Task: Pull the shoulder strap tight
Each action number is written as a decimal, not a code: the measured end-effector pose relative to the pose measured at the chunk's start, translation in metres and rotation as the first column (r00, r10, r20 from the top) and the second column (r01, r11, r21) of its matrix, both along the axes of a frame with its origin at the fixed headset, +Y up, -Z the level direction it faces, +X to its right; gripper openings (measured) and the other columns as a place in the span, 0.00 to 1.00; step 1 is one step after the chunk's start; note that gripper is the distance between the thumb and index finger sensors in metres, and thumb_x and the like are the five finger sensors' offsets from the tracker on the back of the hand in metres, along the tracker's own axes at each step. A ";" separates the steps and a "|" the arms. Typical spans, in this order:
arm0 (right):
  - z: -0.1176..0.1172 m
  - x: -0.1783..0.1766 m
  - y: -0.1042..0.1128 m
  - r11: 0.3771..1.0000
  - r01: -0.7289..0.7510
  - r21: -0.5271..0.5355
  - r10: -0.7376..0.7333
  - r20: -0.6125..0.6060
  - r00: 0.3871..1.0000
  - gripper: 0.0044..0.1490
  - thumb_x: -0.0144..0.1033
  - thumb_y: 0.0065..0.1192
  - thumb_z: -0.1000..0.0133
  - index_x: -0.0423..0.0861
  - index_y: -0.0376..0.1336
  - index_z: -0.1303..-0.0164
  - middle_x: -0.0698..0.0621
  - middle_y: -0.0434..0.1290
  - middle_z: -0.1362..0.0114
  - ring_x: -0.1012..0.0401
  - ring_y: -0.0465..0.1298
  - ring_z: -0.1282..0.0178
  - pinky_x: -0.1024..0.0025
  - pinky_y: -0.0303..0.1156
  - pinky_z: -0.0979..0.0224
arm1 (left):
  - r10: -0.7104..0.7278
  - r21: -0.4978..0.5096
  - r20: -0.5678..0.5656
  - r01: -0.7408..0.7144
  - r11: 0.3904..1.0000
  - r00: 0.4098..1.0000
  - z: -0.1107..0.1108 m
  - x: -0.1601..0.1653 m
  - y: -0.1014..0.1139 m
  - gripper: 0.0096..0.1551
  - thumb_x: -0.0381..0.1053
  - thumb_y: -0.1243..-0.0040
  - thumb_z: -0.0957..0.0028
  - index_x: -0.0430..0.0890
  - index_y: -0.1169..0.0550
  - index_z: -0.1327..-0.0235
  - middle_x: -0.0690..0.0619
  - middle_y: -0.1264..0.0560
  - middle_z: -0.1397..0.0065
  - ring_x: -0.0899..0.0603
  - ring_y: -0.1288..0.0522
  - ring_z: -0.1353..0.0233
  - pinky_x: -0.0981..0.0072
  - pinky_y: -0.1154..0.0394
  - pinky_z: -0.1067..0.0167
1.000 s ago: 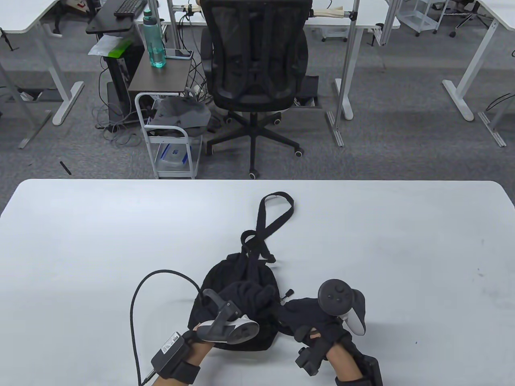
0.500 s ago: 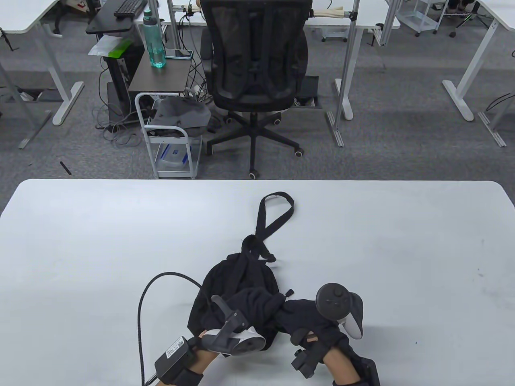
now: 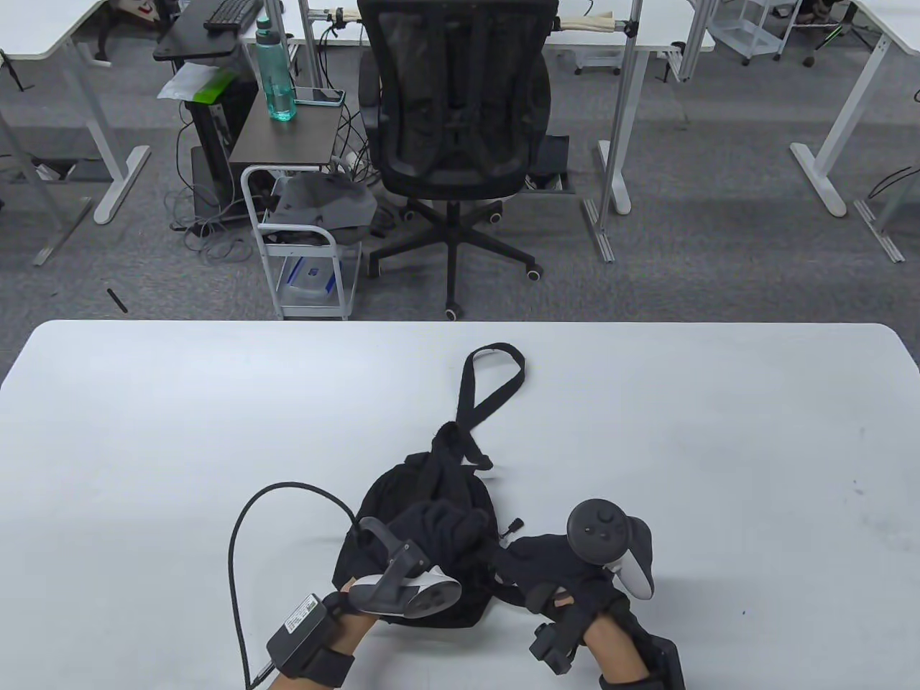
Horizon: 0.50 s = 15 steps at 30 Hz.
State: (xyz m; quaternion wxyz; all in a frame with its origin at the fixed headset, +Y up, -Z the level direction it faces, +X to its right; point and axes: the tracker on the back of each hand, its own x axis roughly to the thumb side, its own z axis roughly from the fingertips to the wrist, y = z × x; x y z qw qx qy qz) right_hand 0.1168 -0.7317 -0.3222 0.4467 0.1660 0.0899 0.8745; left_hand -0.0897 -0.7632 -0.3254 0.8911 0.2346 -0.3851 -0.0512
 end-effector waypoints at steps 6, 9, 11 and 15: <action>0.003 -0.006 0.000 0.999 0.030 0.023 -0.030 -0.014 0.999 0.28 0.46 0.69 0.50 0.35 0.79 0.60 0.36 0.84 0.45 0.39 0.83 0.48 0.39 0.72 0.41 | 0.054 -0.002 0.063 -0.054 0.999 0.997 0.011 0.008 0.007 0.37 0.58 0.56 0.58 0.53 0.35 0.30 0.59 0.19 0.45 0.47 0.17 0.38 0.58 0.20 0.39; 0.006 -0.008 0.001 0.998 0.035 0.049 -0.034 -0.006 0.999 0.26 0.45 0.68 0.50 0.35 0.80 0.63 0.35 0.84 0.47 0.39 0.84 0.50 0.39 0.73 0.42 | 0.062 0.014 0.099 -0.063 0.998 0.993 0.021 0.018 0.010 0.37 0.57 0.55 0.58 0.52 0.35 0.31 0.58 0.19 0.46 0.46 0.17 0.38 0.57 0.20 0.39; 0.007 -0.009 0.004 0.997 0.026 0.068 -0.026 0.003 1.000 0.23 0.42 0.68 0.50 0.36 0.80 0.64 0.36 0.85 0.48 0.40 0.84 0.51 0.40 0.74 0.43 | 0.058 0.027 0.102 -0.061 0.998 0.993 0.020 0.016 0.011 0.37 0.58 0.56 0.58 0.52 0.35 0.30 0.59 0.19 0.46 0.47 0.17 0.38 0.58 0.20 0.39; 0.007 -0.011 0.002 0.998 0.002 0.063 -0.002 0.003 1.000 0.22 0.40 0.68 0.50 0.35 0.80 0.66 0.36 0.86 0.50 0.40 0.85 0.52 0.40 0.74 0.44 | 0.047 0.001 0.097 -0.048 0.999 0.994 0.016 0.014 0.005 0.38 0.58 0.58 0.59 0.53 0.36 0.30 0.59 0.19 0.45 0.47 0.18 0.38 0.58 0.20 0.39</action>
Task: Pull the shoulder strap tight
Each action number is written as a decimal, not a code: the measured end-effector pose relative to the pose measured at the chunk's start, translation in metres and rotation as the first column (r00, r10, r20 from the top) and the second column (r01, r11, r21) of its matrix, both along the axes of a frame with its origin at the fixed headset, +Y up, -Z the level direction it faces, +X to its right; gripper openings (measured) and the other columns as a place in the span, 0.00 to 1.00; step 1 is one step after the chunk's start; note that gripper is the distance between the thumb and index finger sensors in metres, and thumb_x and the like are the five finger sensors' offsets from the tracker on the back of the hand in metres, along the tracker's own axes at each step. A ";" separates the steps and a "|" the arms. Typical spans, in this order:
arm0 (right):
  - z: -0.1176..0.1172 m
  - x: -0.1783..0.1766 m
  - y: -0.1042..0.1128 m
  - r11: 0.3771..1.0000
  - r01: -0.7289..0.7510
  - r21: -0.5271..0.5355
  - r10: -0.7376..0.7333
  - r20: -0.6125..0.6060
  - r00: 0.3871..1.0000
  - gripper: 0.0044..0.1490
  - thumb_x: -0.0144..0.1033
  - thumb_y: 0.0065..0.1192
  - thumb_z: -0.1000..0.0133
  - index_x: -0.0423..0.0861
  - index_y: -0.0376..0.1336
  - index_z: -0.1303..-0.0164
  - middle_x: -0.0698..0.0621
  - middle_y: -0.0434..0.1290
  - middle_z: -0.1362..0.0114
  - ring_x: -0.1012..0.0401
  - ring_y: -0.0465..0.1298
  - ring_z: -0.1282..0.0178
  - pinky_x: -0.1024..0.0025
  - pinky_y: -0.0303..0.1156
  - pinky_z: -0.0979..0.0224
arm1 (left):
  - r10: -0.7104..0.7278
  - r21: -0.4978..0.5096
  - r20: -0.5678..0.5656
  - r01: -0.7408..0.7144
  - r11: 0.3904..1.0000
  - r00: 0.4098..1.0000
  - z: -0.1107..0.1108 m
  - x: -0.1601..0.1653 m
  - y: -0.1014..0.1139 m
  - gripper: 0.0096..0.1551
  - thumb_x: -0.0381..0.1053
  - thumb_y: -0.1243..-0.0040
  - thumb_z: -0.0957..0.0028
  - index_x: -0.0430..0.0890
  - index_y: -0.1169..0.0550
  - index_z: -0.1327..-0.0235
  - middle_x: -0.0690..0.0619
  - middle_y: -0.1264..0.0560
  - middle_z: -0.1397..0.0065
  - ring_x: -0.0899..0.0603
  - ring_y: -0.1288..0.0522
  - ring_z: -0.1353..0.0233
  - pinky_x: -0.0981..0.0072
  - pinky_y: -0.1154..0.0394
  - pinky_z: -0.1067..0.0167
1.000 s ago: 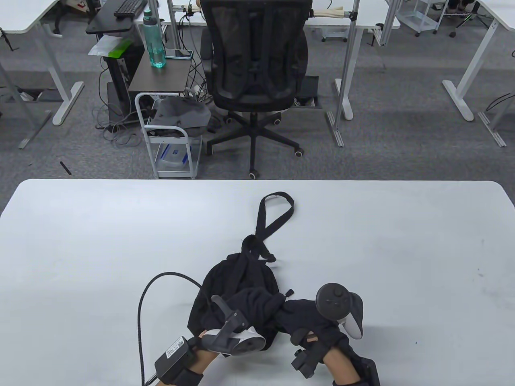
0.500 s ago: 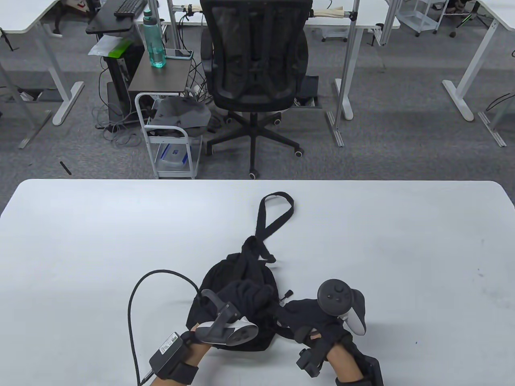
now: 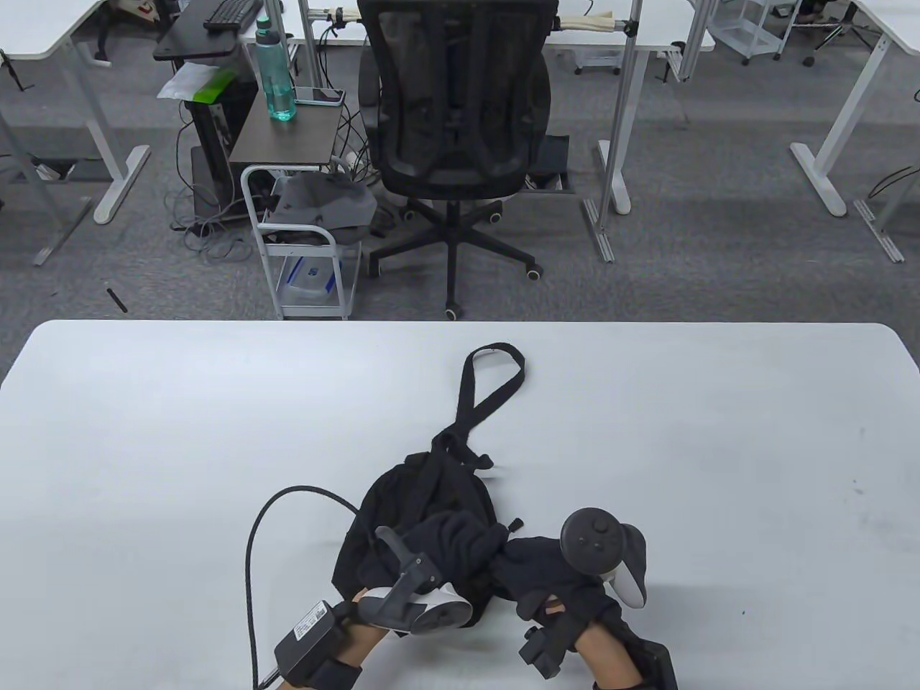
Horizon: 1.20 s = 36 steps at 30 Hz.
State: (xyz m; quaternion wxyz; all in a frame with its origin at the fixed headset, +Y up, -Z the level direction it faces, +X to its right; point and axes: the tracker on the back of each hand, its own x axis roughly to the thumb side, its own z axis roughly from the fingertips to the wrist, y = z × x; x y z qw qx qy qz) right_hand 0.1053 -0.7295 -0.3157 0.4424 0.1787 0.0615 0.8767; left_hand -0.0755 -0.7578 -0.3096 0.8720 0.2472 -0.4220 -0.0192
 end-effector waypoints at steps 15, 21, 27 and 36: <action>-0.005 0.014 -0.001 0.996 -0.012 -0.089 0.010 -0.028 1.000 0.26 0.44 0.71 0.50 0.35 0.80 0.60 0.36 0.84 0.45 0.39 0.83 0.48 0.39 0.72 0.41 | -0.005 0.017 -0.050 0.006 1.000 0.999 -0.005 -0.009 0.004 0.37 0.58 0.56 0.58 0.53 0.35 0.30 0.59 0.19 0.45 0.47 0.17 0.38 0.58 0.20 0.39; -0.002 0.008 -0.002 0.992 0.088 -0.085 -0.091 -0.033 0.995 0.26 0.44 0.69 0.50 0.34 0.80 0.62 0.35 0.84 0.46 0.39 0.83 0.49 0.39 0.72 0.42 | 0.008 0.050 0.006 -0.008 0.999 1.000 0.010 0.004 0.009 0.37 0.58 0.56 0.58 0.52 0.35 0.31 0.59 0.18 0.46 0.47 0.17 0.39 0.58 0.19 0.40; -0.001 0.003 0.000 0.999 0.018 -0.033 -0.019 -0.019 1.000 0.22 0.39 0.69 0.50 0.34 0.81 0.65 0.36 0.86 0.49 0.40 0.85 0.52 0.40 0.74 0.43 | -0.007 0.042 0.012 0.007 0.999 1.000 0.005 0.001 0.005 0.38 0.58 0.57 0.59 0.54 0.35 0.30 0.60 0.19 0.46 0.48 0.17 0.39 0.59 0.20 0.40; -0.006 0.009 -0.003 0.997 -0.016 -0.077 0.015 -0.020 1.000 0.23 0.38 0.68 0.50 0.33 0.81 0.65 0.37 0.86 0.50 0.40 0.85 0.52 0.40 0.74 0.43 | -0.057 0.015 -0.081 0.059 0.998 0.995 -0.018 -0.016 -0.005 0.38 0.58 0.57 0.60 0.56 0.35 0.30 0.61 0.17 0.53 0.49 0.15 0.46 0.64 0.18 0.51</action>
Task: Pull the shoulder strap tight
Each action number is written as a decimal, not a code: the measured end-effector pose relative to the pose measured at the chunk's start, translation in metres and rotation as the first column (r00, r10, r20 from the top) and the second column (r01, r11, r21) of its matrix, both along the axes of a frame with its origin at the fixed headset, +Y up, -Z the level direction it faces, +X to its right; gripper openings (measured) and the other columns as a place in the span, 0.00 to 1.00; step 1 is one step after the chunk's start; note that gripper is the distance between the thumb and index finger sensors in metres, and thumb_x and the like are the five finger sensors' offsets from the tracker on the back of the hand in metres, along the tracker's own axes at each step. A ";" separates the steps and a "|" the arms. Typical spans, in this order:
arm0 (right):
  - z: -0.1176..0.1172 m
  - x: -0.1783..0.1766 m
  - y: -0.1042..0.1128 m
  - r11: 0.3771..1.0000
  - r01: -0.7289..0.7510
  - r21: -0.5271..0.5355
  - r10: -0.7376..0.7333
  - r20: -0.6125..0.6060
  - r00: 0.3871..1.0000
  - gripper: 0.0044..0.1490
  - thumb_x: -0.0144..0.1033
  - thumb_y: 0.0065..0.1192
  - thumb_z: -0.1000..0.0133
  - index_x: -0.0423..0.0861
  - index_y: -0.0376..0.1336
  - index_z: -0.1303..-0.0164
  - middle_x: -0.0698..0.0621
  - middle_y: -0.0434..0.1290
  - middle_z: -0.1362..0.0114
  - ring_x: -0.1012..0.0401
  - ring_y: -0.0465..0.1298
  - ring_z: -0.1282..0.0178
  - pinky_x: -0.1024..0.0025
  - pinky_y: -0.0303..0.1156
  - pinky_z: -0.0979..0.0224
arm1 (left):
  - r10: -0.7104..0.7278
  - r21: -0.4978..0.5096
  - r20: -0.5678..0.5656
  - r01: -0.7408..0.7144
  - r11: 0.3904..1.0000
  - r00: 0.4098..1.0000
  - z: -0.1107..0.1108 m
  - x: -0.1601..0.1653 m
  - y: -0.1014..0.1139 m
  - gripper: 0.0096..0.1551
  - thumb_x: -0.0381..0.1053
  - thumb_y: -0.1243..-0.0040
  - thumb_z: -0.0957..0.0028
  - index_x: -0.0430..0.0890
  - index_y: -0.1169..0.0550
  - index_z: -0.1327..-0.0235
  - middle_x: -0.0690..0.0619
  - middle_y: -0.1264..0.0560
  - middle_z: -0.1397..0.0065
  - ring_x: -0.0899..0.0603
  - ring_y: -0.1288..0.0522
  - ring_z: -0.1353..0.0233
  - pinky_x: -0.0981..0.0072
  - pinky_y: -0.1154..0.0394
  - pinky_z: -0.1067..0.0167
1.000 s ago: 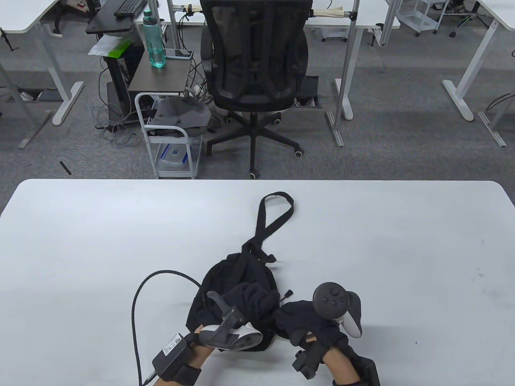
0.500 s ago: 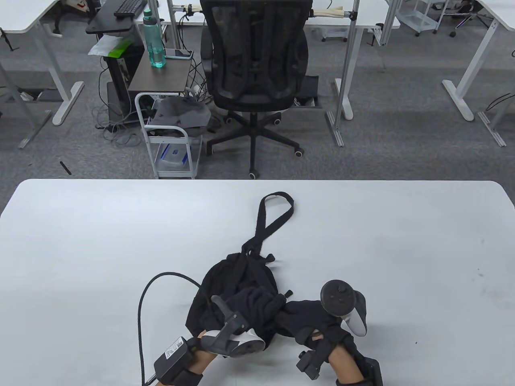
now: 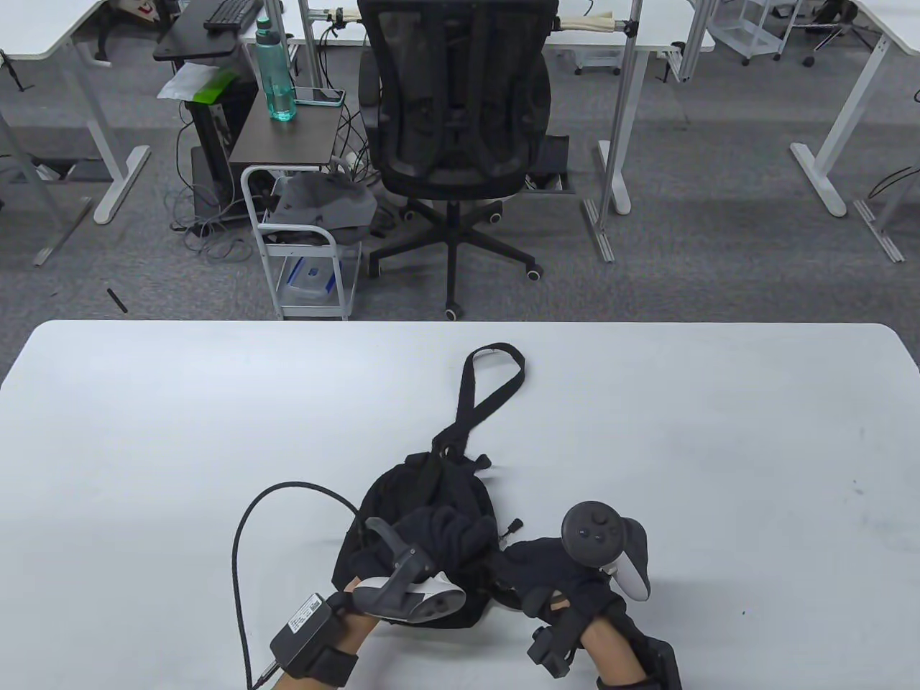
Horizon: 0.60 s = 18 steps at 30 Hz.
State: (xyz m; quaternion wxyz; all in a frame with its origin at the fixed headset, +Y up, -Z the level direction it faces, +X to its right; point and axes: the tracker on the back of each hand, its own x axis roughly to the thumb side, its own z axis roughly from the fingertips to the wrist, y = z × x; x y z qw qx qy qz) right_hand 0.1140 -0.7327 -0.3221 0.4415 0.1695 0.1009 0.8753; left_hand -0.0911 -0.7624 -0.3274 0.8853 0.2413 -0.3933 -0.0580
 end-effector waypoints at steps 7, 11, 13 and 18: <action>0.000 0.005 -0.001 1.000 0.026 -0.005 -0.026 0.017 1.000 0.25 0.43 0.71 0.50 0.35 0.80 0.61 0.36 0.85 0.47 0.39 0.84 0.50 0.40 0.73 0.42 | 0.008 0.015 0.007 -0.008 1.000 1.000 0.008 -0.001 0.006 0.37 0.58 0.55 0.59 0.53 0.34 0.31 0.61 0.17 0.53 0.49 0.14 0.46 0.64 0.17 0.50; 0.004 0.000 0.004 0.998 0.064 0.029 -0.064 0.005 0.998 0.26 0.45 0.71 0.50 0.35 0.80 0.62 0.36 0.85 0.47 0.40 0.84 0.50 0.40 0.73 0.42 | 0.066 0.004 0.074 -0.066 0.998 0.995 0.019 0.011 0.012 0.37 0.58 0.55 0.59 0.53 0.34 0.31 0.61 0.17 0.52 0.49 0.14 0.45 0.64 0.17 0.49; 0.007 -0.002 0.006 0.998 0.047 0.049 -0.047 0.017 0.999 0.25 0.43 0.71 0.50 0.34 0.81 0.64 0.35 0.86 0.49 0.39 0.84 0.51 0.39 0.73 0.43 | 0.074 0.004 0.099 -0.075 0.997 0.992 0.024 0.017 0.013 0.37 0.58 0.55 0.59 0.53 0.34 0.31 0.60 0.17 0.52 0.48 0.15 0.45 0.63 0.17 0.49; 0.007 -0.003 0.007 0.998 0.010 0.061 -0.011 0.017 1.000 0.22 0.39 0.71 0.51 0.34 0.81 0.65 0.36 0.86 0.50 0.40 0.85 0.52 0.40 0.74 0.43 | 0.045 0.020 0.078 -0.047 0.999 0.996 0.021 0.014 0.009 0.37 0.58 0.55 0.58 0.53 0.34 0.31 0.60 0.17 0.52 0.49 0.15 0.45 0.63 0.17 0.49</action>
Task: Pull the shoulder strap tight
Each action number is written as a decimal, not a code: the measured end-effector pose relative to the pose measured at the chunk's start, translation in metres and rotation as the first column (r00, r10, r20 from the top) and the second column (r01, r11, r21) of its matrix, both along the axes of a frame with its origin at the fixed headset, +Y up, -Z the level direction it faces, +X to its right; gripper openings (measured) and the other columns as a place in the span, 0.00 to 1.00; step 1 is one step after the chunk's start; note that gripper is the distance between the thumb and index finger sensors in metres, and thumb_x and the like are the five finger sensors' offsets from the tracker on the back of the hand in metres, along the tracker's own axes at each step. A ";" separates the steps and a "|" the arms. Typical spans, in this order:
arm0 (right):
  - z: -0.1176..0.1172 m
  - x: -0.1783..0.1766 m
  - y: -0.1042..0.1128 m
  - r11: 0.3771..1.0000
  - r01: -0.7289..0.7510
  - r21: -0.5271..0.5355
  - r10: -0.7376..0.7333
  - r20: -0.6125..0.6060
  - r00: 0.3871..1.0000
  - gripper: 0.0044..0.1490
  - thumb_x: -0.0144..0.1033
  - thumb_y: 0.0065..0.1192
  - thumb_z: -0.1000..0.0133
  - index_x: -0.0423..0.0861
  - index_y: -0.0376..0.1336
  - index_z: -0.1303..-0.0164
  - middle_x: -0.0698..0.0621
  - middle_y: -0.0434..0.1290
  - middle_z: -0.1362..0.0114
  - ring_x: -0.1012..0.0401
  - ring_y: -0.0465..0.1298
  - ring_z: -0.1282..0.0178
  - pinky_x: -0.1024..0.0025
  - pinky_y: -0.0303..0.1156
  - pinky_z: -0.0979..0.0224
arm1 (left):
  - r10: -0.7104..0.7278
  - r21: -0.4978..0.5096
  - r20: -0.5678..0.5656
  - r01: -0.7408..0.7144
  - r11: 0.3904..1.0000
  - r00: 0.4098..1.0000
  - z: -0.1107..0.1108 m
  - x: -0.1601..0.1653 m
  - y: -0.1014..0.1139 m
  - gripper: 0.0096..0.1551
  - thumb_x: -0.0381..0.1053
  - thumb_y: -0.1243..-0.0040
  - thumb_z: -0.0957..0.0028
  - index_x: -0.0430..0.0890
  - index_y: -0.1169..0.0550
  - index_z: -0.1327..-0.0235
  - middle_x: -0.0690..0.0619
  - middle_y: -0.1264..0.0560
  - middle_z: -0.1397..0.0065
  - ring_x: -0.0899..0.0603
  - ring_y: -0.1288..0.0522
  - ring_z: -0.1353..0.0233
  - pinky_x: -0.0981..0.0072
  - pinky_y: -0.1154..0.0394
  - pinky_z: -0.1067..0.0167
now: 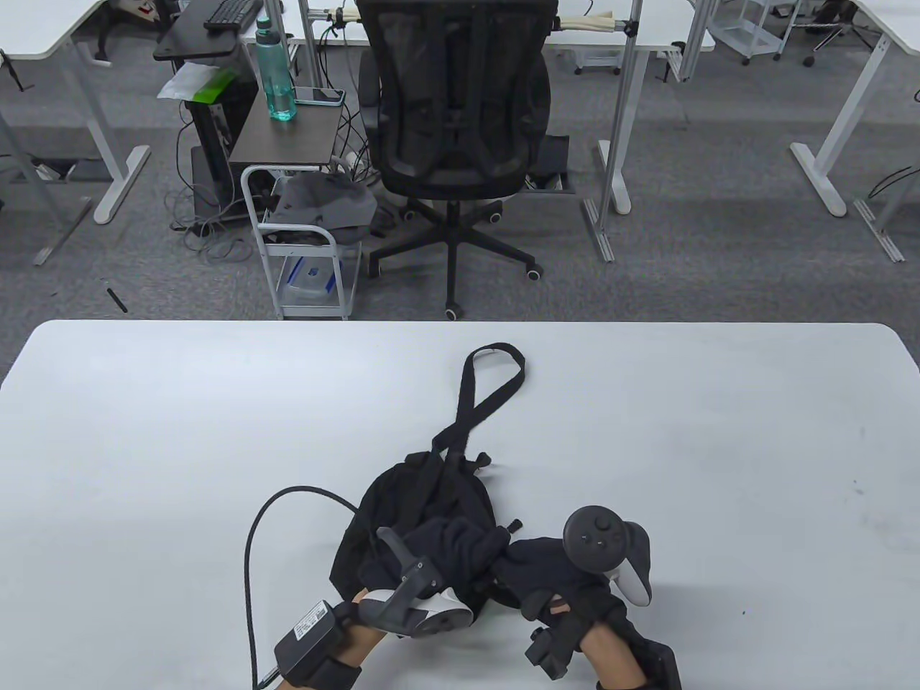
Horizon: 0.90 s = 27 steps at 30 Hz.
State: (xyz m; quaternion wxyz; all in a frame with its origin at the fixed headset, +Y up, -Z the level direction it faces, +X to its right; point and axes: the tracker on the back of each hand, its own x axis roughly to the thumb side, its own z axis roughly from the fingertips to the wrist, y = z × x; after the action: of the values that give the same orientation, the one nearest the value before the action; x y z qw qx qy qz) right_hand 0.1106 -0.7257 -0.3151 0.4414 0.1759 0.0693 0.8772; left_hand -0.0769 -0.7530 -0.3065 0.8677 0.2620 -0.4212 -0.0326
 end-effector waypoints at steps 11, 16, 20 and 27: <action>-0.005 0.008 -0.001 0.997 -0.024 -0.078 0.022 -0.032 0.999 0.22 0.37 0.71 0.51 0.33 0.81 0.64 0.37 0.86 0.49 0.40 0.85 0.51 0.40 0.74 0.42 | -0.034 -0.021 -0.062 0.033 0.999 0.998 -0.018 -0.015 -0.006 0.38 0.58 0.57 0.60 0.55 0.36 0.30 0.61 0.17 0.51 0.48 0.15 0.44 0.62 0.18 0.47; -0.008 0.010 -0.009 0.983 -0.034 -0.181 0.018 -0.089 0.996 0.24 0.36 0.72 0.51 0.33 0.80 0.56 0.35 0.83 0.42 0.38 0.82 0.46 0.38 0.71 0.39 | -0.087 0.043 -0.060 0.090 0.995 0.994 -0.011 -0.015 -0.003 0.37 0.58 0.55 0.59 0.53 0.35 0.31 0.61 0.17 0.51 0.49 0.15 0.44 0.63 0.18 0.47; -0.010 0.013 -0.011 0.983 -0.008 -0.183 -0.006 -0.073 0.997 0.31 0.43 0.73 0.51 0.32 0.77 0.50 0.33 0.80 0.38 0.37 0.80 0.42 0.37 0.69 0.37 | -0.066 0.077 -0.013 0.066 0.995 0.998 -0.001 -0.008 0.004 0.37 0.58 0.55 0.58 0.53 0.35 0.31 0.61 0.17 0.51 0.49 0.15 0.44 0.63 0.18 0.47; -0.006 0.007 -0.007 0.990 0.042 -0.134 -0.050 -0.052 0.997 0.25 0.42 0.71 0.51 0.35 0.80 0.59 0.36 0.84 0.46 0.40 0.84 0.49 0.40 0.73 0.41 | -0.057 0.123 0.044 0.051 0.991 0.997 0.014 0.008 0.006 0.37 0.58 0.55 0.58 0.52 0.34 0.31 0.60 0.17 0.52 0.49 0.15 0.45 0.63 0.17 0.48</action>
State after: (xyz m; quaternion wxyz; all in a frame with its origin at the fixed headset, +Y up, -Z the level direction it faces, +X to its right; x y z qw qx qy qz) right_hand 0.1177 -0.7332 -0.3207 0.4702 0.1718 0.1357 0.8550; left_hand -0.0690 -0.7474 -0.2923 0.8387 0.3036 -0.4458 -0.0755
